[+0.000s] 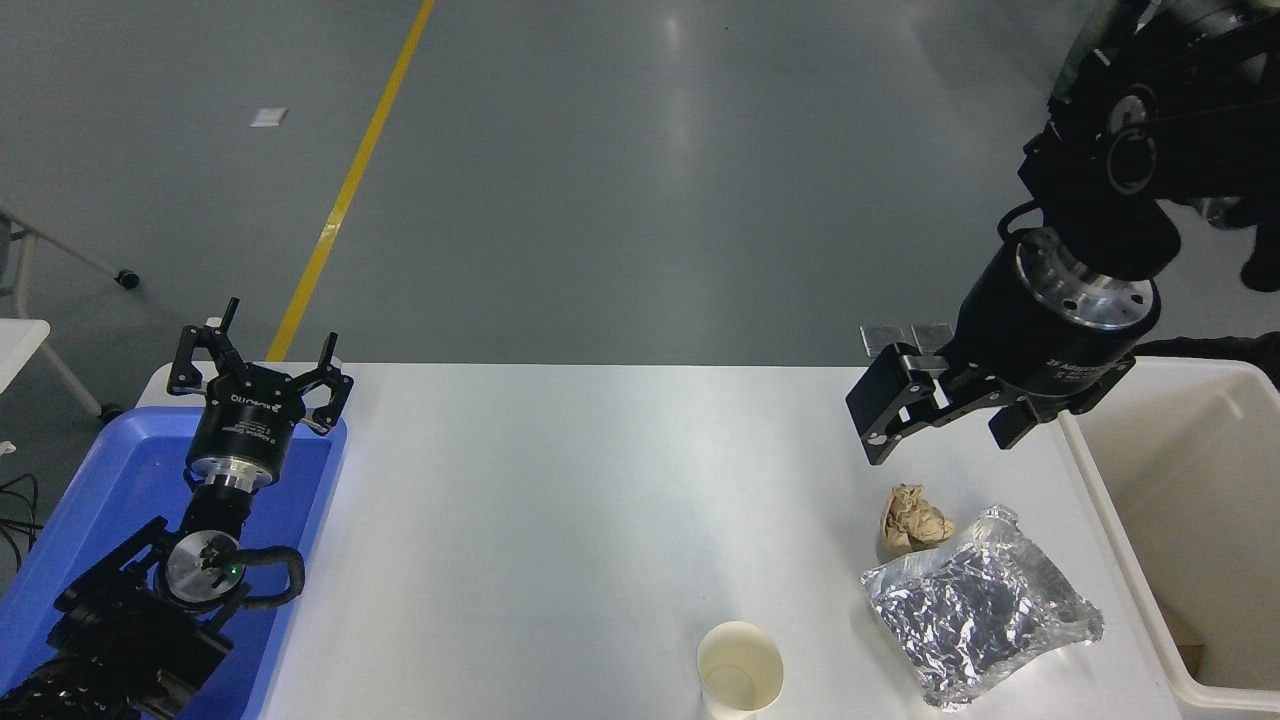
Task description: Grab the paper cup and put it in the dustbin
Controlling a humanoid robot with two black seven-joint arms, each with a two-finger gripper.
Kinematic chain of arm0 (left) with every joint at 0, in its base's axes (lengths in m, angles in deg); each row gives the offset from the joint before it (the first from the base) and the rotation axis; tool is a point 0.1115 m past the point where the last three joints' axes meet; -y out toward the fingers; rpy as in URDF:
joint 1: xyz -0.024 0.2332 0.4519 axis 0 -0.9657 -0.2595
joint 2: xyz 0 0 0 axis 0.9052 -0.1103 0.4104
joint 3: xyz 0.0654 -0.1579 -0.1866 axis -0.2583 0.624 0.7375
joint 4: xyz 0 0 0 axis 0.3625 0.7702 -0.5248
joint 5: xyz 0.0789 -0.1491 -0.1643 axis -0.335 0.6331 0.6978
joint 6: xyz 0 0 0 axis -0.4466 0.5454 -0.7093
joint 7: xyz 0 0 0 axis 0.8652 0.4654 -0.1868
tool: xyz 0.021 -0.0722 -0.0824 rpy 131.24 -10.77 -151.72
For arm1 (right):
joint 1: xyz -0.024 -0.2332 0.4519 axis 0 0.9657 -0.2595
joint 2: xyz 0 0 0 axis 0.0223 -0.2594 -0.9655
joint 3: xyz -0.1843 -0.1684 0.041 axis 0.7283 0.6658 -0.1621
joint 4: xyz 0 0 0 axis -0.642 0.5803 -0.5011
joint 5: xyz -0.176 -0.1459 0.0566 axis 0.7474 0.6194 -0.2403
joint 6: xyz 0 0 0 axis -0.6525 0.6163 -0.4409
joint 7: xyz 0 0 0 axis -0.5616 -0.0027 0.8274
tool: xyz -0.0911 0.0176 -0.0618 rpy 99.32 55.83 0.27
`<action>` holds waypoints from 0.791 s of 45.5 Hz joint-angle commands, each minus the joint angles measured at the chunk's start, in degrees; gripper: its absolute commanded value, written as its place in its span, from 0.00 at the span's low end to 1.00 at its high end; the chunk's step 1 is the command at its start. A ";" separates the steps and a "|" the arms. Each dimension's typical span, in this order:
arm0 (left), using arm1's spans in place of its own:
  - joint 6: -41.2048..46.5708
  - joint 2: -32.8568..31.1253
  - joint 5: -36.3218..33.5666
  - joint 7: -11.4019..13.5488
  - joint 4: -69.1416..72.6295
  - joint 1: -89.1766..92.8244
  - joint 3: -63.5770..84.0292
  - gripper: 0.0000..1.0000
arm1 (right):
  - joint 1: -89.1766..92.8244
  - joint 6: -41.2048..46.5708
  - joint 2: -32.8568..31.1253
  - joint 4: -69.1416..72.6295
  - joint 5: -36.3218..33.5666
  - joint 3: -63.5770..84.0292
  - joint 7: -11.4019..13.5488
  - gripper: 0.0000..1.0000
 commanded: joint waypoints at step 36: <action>-0.07 0.00 -0.01 0.09 -0.01 0.00 -0.01 1.00 | 47.40 -14.16 3.66 -16.69 0.57 -17.96 0.09 1.00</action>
